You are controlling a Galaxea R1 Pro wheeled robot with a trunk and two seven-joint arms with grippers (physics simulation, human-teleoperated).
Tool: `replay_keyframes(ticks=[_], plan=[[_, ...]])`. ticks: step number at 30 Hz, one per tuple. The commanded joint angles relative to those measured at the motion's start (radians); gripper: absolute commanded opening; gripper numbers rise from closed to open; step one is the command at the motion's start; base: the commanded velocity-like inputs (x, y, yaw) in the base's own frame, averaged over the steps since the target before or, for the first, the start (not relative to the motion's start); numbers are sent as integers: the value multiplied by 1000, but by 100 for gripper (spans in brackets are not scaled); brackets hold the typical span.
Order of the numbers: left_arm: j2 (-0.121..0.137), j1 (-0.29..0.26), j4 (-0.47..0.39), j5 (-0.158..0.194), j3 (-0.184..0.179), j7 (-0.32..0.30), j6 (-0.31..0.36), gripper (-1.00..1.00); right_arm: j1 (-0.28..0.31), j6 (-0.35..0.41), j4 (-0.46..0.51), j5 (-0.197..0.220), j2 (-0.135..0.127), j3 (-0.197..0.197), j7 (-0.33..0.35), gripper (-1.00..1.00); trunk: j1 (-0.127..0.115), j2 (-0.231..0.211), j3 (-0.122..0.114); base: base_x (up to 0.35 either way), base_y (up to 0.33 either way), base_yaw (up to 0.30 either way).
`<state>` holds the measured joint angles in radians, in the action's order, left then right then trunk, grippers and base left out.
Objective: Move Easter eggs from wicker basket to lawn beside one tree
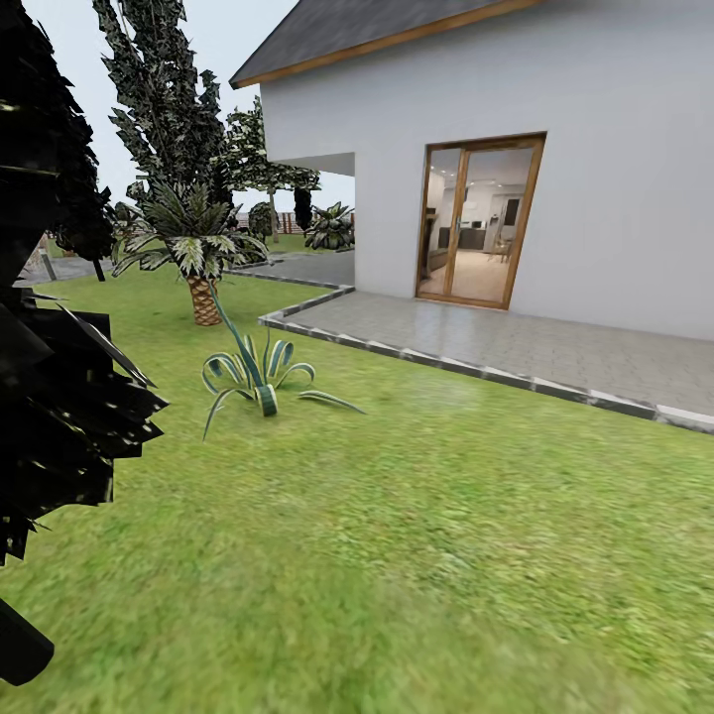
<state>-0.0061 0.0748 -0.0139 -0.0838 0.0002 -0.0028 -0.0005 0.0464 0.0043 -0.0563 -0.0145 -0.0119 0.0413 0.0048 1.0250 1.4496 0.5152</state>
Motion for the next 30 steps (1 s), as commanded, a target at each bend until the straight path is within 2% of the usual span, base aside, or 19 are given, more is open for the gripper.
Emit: replay_keyframes(ticks=[1,9,14,30], plan=[[0,0,-1,-9,1,0,-1,100,1,0,-2,-1,0,4,1,100,0,0,1,0,0,0],[4,0,2,-9,-1,-5,3,100,1,6,-8,-1,3,5,3,100,0,0,1,0,0,0],[2,0,39,-10,-1,-5,4,100,1,7,-8,-1,3,5,2,100,0,0,1,10,0,0],[3,0,52,-10,-3,-6,19,100,2,6,-7,-1,2,5,3,100,0,0,1,310,0,0]])
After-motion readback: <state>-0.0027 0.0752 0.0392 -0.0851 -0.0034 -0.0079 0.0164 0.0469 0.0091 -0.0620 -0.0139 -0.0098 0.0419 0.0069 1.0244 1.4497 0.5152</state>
